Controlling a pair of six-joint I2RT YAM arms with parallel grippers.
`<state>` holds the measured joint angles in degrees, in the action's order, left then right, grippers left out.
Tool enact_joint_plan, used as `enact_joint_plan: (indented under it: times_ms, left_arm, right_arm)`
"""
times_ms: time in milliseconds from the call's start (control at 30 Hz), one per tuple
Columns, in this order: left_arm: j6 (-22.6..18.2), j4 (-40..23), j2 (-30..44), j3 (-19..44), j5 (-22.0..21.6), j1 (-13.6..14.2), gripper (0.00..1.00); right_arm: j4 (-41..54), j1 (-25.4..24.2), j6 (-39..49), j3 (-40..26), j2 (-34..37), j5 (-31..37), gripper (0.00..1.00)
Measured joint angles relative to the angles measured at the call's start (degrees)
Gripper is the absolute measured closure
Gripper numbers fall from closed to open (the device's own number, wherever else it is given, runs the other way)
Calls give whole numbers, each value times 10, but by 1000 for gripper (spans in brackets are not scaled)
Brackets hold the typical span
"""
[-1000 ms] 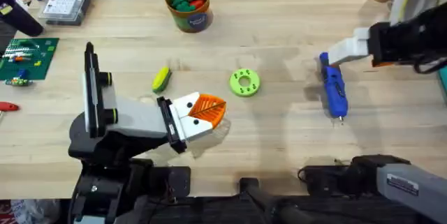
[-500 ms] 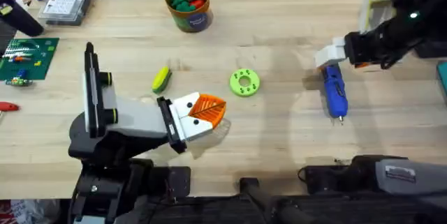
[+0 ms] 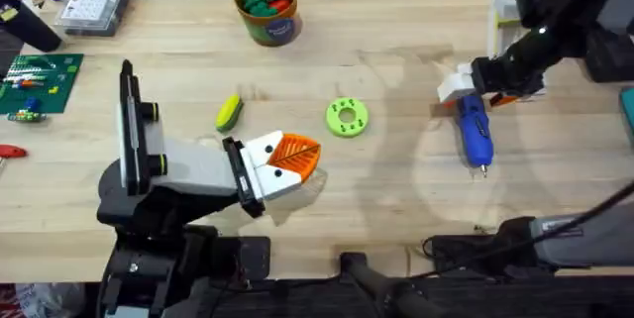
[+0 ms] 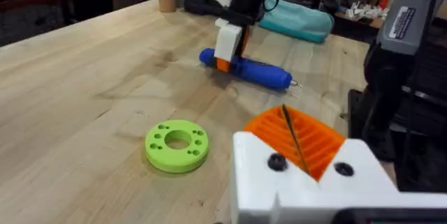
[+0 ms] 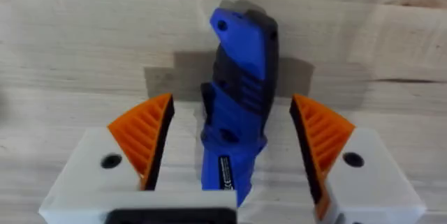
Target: Pick up the gripper from the table and insert it into the empty holder that is missing its gripper. Then pick up a screw, insert it into the mounting hole, and use the screwdriver to tighten it. Finally, clean up the table by picking up the vegetable and placing it into the bucket.
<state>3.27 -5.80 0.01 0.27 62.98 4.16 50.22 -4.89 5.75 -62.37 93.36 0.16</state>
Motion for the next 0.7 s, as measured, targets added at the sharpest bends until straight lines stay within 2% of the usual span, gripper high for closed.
enact_joint_plan:
  times_ms: [233,700]
  left_arm:
    - [0,0,0,0,0,0,997]
    - [0,0,0,0,0,0,997]
  right_arm:
    - [-14,0,3,0,33,0,16]
    - [-12,0,3,0,49,9,20]
